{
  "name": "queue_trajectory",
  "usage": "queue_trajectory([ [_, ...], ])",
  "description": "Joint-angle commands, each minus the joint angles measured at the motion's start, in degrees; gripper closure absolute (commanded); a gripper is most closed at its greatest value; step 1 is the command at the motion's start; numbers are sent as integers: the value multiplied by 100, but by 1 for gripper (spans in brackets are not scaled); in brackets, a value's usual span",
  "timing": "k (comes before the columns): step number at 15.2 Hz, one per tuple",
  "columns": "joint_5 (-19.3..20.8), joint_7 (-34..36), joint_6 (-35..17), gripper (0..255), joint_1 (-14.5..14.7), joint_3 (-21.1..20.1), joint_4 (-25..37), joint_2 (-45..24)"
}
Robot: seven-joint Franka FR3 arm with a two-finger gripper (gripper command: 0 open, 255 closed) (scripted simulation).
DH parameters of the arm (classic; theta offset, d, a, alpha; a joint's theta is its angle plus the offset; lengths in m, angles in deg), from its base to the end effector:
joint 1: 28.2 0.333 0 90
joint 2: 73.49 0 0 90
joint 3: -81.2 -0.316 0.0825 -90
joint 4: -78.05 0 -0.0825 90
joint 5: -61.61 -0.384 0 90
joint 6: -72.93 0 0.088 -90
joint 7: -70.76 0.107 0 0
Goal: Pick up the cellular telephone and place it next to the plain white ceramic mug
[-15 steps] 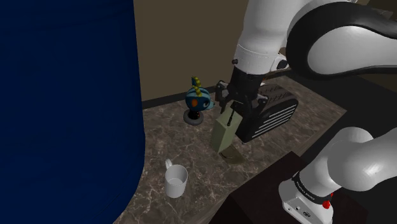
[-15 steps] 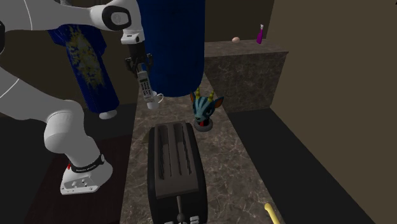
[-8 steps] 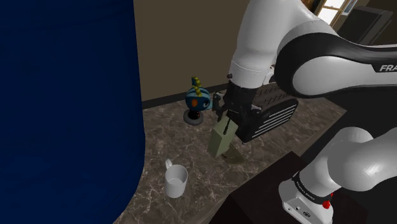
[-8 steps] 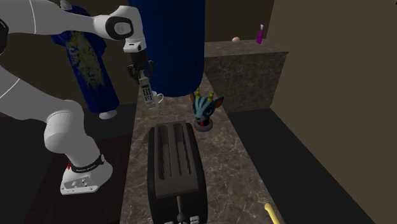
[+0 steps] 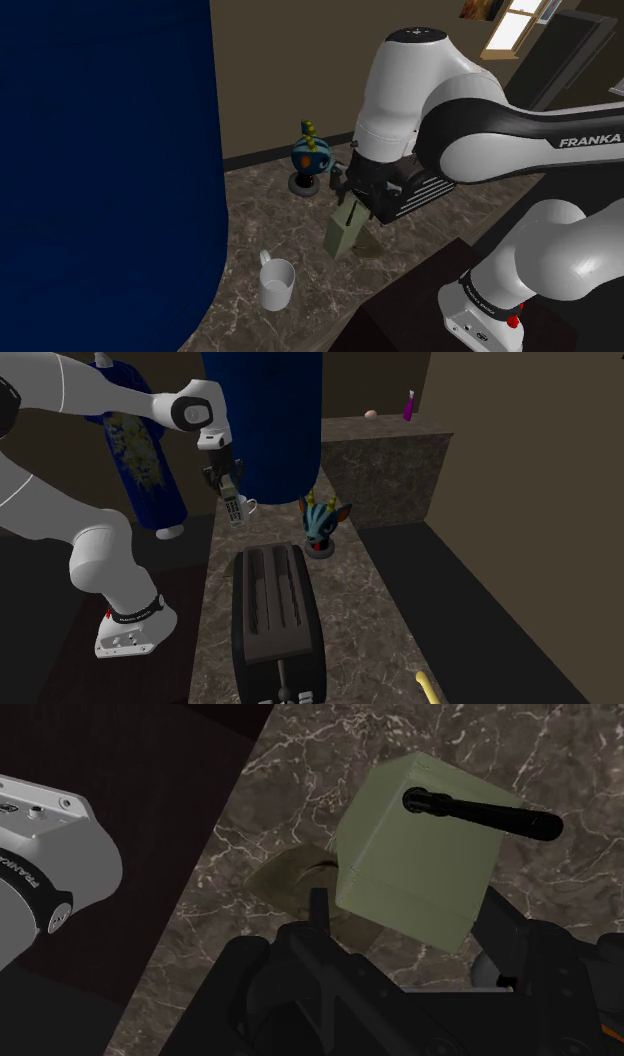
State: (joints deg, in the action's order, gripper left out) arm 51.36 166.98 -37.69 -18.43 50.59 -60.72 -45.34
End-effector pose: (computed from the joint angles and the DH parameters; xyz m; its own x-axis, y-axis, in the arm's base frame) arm 0.2991 0.2821 0.4556 0.4511 -0.8886 0.0834 -0.8925 -0.4494 0.0391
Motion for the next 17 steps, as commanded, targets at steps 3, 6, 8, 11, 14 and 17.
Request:
queue_trajectory([
  [3, -4, 33, -326, 255, -10, -77, -206, -116],
  [6, -5, 63, -581, 255, -18, -141, -368, -213],
  [8, -2, 87, -754, 255, -26, -185, -470, -286],
  [11, 10, 127, -1017, 255, -43, -255, -615, -411],
  [14, 42, 191, -1365, 255, -76, -350, -786, -597],
  [17, 42, 191, -1365, 255, -76, -350, -786, -597],
])
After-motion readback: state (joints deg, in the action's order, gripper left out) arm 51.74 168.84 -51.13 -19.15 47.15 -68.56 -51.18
